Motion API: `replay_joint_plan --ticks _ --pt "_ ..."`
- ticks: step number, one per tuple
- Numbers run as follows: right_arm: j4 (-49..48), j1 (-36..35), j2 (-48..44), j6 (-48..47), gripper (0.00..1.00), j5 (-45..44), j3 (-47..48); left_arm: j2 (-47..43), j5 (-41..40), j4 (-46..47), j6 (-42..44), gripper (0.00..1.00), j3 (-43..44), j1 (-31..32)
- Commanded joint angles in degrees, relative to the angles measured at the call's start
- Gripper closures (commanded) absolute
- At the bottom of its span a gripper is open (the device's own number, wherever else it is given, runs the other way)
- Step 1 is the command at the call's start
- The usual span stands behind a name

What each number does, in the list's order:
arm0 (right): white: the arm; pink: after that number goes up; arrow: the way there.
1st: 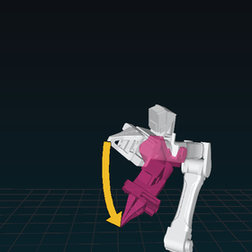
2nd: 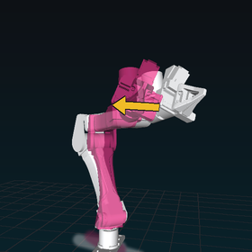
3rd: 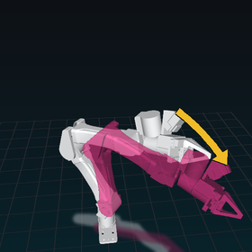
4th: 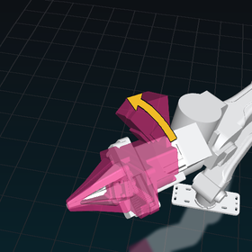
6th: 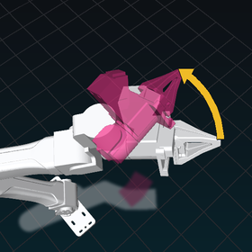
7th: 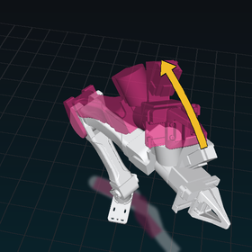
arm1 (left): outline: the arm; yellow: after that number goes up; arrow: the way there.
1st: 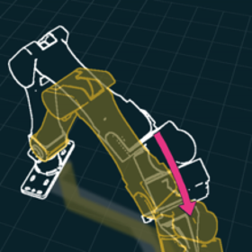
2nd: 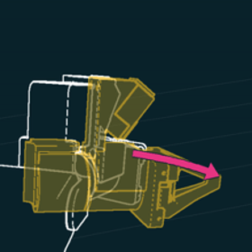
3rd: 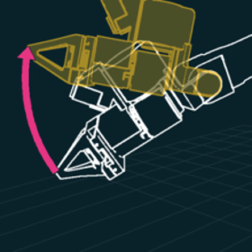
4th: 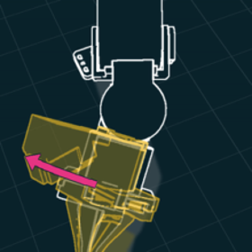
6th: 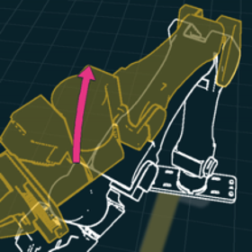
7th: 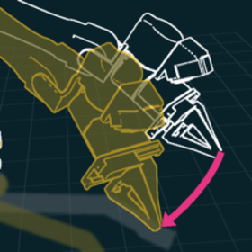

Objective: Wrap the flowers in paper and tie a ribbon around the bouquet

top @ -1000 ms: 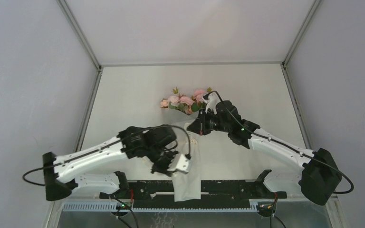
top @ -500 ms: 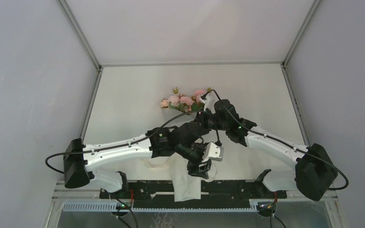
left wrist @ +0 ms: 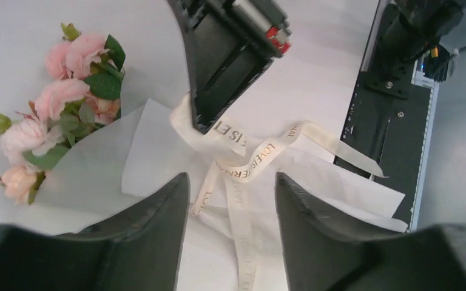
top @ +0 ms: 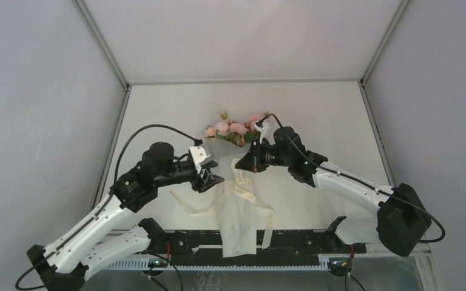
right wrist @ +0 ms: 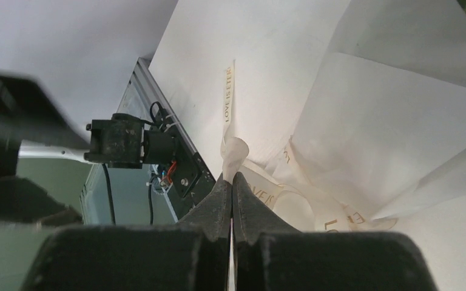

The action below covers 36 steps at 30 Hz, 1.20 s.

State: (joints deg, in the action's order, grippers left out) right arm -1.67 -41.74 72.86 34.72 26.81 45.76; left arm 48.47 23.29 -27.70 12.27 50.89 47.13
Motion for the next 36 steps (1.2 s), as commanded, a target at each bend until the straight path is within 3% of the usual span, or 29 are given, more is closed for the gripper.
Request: replay_joint_plan --ticks 1,5,9,16,27,28,30,31,34,36 --pt "-2.78 -2.30 -2.01 -0.60 1.00 -0.19 0.56 -2.27 6.56 11.60 -14.37 0.32 -10.57 -7.12" --pt "-2.47 -3.58 -2.58 -3.16 1.00 0.52 0.56 1.26 16.65 20.91 -13.71 0.24 -14.87 -9.54" --pt "-3.03 -4.29 -2.92 -4.58 1.00 0.62 0.56 3.64 17.03 25.62 -8.54 0.15 -17.08 -9.60" --pt "-6.02 -4.30 -1.72 -3.26 1.00 1.69 0.56 7.54 16.23 33.91 -12.69 0.20 -19.28 -9.82" --pt "-8.08 -5.01 -0.34 -1.68 1.00 0.75 0.53 10.58 17.09 37.68 -16.19 0.64 -19.69 -9.80" --pt "-8.02 -5.10 -0.09 -1.74 1.00 0.62 0.56 10.47 17.54 37.75 -16.08 0.69 -19.76 -9.75" --pt "-7.43 -5.06 0.04 -1.86 1.00 0.13 0.56 9.97 17.52 37.85 -16.24 0.90 -20.02 -9.82" --pt "-6.74 -4.84 -0.27 -2.11 0.96 -0.25 0.56 9.71 16.98 37.77 -16.72 0.99 -20.11 -9.81" --pt "-1.51 -2.64 -2.90 -3.51 0.76 -2.28 0.56 8.73 12.79 35.71 -20.07 1.00 -20.99 -10.81" --pt "4.43 0.43 -5.16 -4.16 0.68 -3.94 0.56 8.27 11.35 33.17 -24.47 1.00 -22.10 -12.54"
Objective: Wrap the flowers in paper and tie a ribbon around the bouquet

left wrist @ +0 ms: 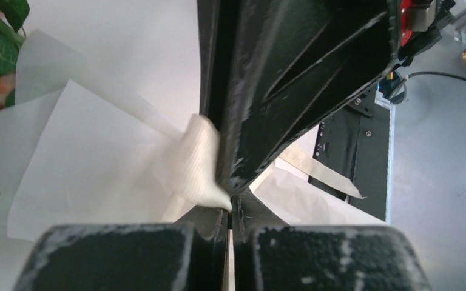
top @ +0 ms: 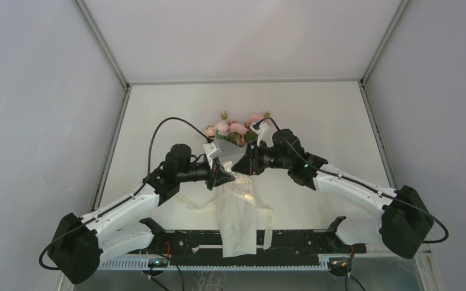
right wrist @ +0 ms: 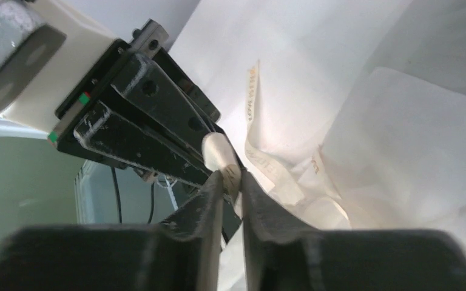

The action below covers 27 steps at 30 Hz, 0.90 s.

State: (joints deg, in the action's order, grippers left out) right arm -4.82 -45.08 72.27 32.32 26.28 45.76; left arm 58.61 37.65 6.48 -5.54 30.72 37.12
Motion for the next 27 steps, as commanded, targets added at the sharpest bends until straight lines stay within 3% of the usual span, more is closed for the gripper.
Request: replay_joint_plan --ticks 1,5,16,27 --pt "10.49 5.05 -5.28 -2.45 0.66 -4.67 0.56 -2.06 -3.11 -1.51 -9.00 1.00 -2.72 -3.29" --pt "15.67 5.38 -3.83 -6.90 0.58 -8.64 0.45 -2.91 -4.13 0.35 -14.27 1.00 -6.10 -4.11" --pt "11.09 5.50 8.22 -7.77 0.50 -2.05 3.97 -0.58 -2.08 7.07 -18.21 1.00 -9.60 -5.20" --pt "15.47 5.02 14.25 -9.39 0.58 4.58 7.24 1.16 -1.88 14.28 -16.71 1.00 -12.51 -6.89"
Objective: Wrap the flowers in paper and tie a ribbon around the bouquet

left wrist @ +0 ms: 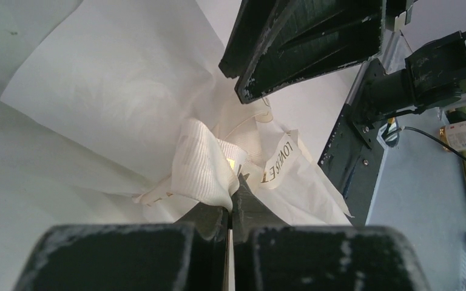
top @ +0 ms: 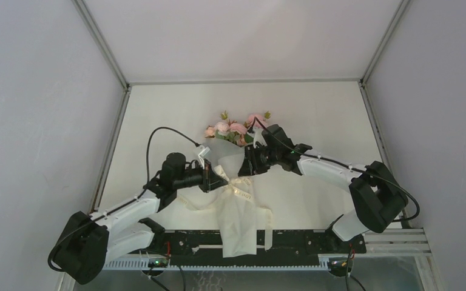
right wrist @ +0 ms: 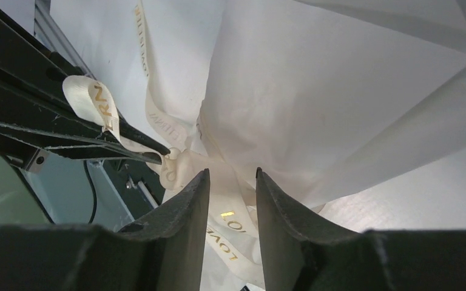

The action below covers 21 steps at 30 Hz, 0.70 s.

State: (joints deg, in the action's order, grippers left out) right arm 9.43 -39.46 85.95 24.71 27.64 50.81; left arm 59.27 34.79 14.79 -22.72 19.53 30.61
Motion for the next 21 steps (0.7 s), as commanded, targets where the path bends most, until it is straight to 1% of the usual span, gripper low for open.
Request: replay_joint_plan --ticks 1,3,4,5,6,8,9,12,13,16,18,21 --pt "1.55 -0.73 0.68 -1.84 0.58 3.48 2.19 0.88 0.99 5.78 1.46 1.00 -1.50 -0.42" --pt "2.24 -1.38 0.86 -1.90 0.59 4.09 2.19 1.70 1.21 5.39 4.27 1.00 -2.12 -0.38" --pt "2.79 -2.01 0.84 -2.03 0.61 3.57 2.19 2.06 1.83 5.65 5.96 1.00 -2.46 -0.38" --pt "3.47 -2.73 0.69 -2.13 0.66 2.36 2.19 2.30 2.43 6.31 8.23 1.00 -2.93 -0.30" --pt "3.98 -3.40 0.44 -2.12 0.75 0.94 2.15 2.56 2.09 6.96 10.22 1.00 -3.34 -0.17" --pt "4.75 -4.28 -0.43 -1.98 0.87 -0.90 2.11 2.80 2.24 7.41 11.84 1.00 -3.63 -0.12" --pt "5.07 -4.51 -1.05 -1.99 0.91 -1.41 2.13 2.67 2.58 7.45 12.25 1.00 -3.81 0.04" --pt "6.02 -4.67 -3.31 -2.24 0.98 -3.77 1.77 1.33 2.02 7.54 13.18 1.00 -4.44 1.11" --pt "5.89 -4.69 -4.22 -2.26 0.99 -4.33 1.37 0.87 1.62 7.56 13.49 1.00 -4.76 1.53" --pt "5.51 -4.68 -6.53 -1.84 1.00 -5.94 0.10 -0.29 1.10 6.02 15.39 1.00 -5.23 2.38" --pt "5.23 -4.68 -7.71 -1.70 1.00 -6.19 -0.50 -0.75 1.73 2.50 20.23 1.00 -5.14 2.99" --pt "4.78 -4.74 -8.61 -1.48 1.00 -5.83 -1.06 -0.68 0.35 2.18 20.67 1.00 -4.74 3.25"
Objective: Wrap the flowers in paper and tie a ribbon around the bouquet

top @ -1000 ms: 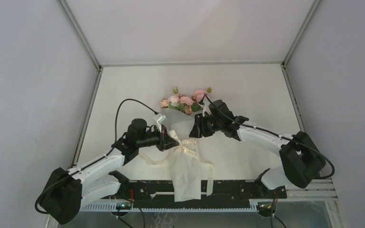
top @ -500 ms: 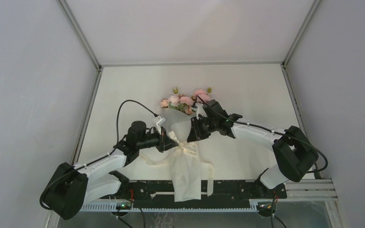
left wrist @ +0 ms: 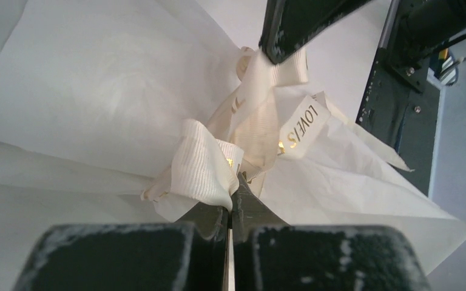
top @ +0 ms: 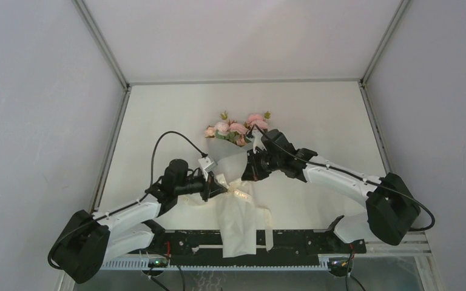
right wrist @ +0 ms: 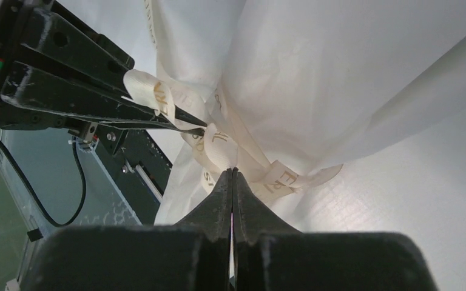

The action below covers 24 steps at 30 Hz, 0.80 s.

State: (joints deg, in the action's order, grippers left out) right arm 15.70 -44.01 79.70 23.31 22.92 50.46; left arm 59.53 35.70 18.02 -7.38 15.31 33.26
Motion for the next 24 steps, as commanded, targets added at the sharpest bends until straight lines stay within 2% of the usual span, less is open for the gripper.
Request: replay_joint_plan --ticks 1,6,13,21,24 --pt "-1.73 -0.12 -2.62 -0.15 1.00 -0.71 -1.13 -0.84 -1.67 -1.10 5.20 1.00 -0.39 0.66" --pt "-3.95 0.52 -3.51 -1.03 1.00 4.42 -4.27 -0.66 -9.27 -2.47 4.16 1.00 1.20 0.44" --pt "-12.50 3.38 -6.46 -0.02 1.00 14.00 -10.14 -0.16 -11.29 -0.28 5.87 0.99 1.00 -0.44" --pt "-18.44 4.19 -4.34 2.01 1.00 16.65 -10.75 -7.32 -10.34 -2.10 9.06 0.43 0.94 -0.92" --pt "-19.30 5.08 -4.78 2.12 1.00 17.46 -10.73 -10.97 -9.95 -5.58 6.86 0.30 1.84 -2.35"
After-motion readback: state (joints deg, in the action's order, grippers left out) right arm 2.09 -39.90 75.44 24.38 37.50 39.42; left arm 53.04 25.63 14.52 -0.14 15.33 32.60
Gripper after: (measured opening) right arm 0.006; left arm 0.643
